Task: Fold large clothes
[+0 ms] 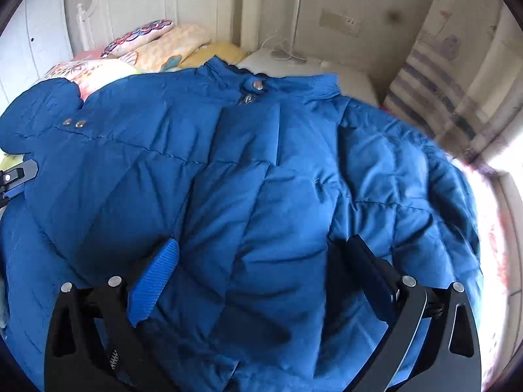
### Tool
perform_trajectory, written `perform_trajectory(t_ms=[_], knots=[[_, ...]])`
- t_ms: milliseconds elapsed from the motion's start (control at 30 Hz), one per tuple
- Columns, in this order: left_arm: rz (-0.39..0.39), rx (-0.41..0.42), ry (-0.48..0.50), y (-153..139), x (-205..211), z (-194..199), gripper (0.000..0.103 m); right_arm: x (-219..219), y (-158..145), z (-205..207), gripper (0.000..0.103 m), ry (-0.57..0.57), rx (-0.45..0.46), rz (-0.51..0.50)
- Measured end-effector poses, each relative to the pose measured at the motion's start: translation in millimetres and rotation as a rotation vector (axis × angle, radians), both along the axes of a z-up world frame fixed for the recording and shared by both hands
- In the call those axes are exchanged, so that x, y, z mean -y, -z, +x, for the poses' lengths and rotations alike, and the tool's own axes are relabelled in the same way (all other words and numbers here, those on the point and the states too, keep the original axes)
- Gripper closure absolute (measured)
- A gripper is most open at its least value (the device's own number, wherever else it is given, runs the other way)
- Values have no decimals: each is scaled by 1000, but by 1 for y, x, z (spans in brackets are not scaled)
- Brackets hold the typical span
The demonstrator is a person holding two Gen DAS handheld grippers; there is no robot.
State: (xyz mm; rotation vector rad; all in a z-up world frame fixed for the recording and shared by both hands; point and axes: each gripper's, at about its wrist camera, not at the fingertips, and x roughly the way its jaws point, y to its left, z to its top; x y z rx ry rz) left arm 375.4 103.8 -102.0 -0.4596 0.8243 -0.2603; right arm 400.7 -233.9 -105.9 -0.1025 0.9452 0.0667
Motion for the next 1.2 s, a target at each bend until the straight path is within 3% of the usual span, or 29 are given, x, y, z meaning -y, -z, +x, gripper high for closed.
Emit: perform_trajectory(t_ms=[100, 200, 300, 433, 500, 567, 667, 733, 767, 800, 833, 867, 900, 967, 1033, 1200], knots=[[-22, 14, -24, 0, -6, -2, 46, -8, -19, -18, 6, 6, 107, 26], [-43, 73, -124, -8, -23, -12, 43, -10, 10, -14, 5, 22, 55, -56], [-91, 124, -298, -17, -57, -27, 34, 3, 24, -8, 5, 45, 39, 56], [-321, 111, -544, -13, -139, -41, 27, 3, 24, 0, 5, 42, 41, 43], [-426, 89, -666, -4, -191, -44, 28, 9, 26, 25, 5, 42, 40, 51], [-531, 125, -707, -1, -230, -45, 29, 13, 29, 40, 5, 43, 40, 59], [-450, 117, -784, -15, -276, -31, 29, 15, 30, 33, 4, 45, 43, 60], [-430, 83, -796, -14, -296, -16, 31, 2, 21, -21, 4, 52, 50, 58], [-405, 59, -799, -13, -306, -7, 36, 3, 21, -19, 4, 52, 50, 59], [-382, 40, -786, -13, -310, 1, 50, 3, 21, -20, 4, 53, 51, 59], [-374, 26, -759, -10, -311, 8, 76, 3, 21, -20, 4, 53, 51, 59], [-376, 8, -729, -6, -310, 14, 90, 3, 21, -20, 4, 53, 51, 59], [-374, -4, -708, -4, -308, 17, 96, 3, 21, -20, 4, 52, 50, 60], [-318, 74, -708, -20, -292, 9, 99, 3, 21, -21, 4, 52, 52, 60], [-279, 193, -639, -50, -261, 2, 100, 4, 20, -22, 4, 53, 61, 63], [-155, 386, -309, -130, -129, 5, 100, 13, 8, -37, 6, 65, 167, 132]])
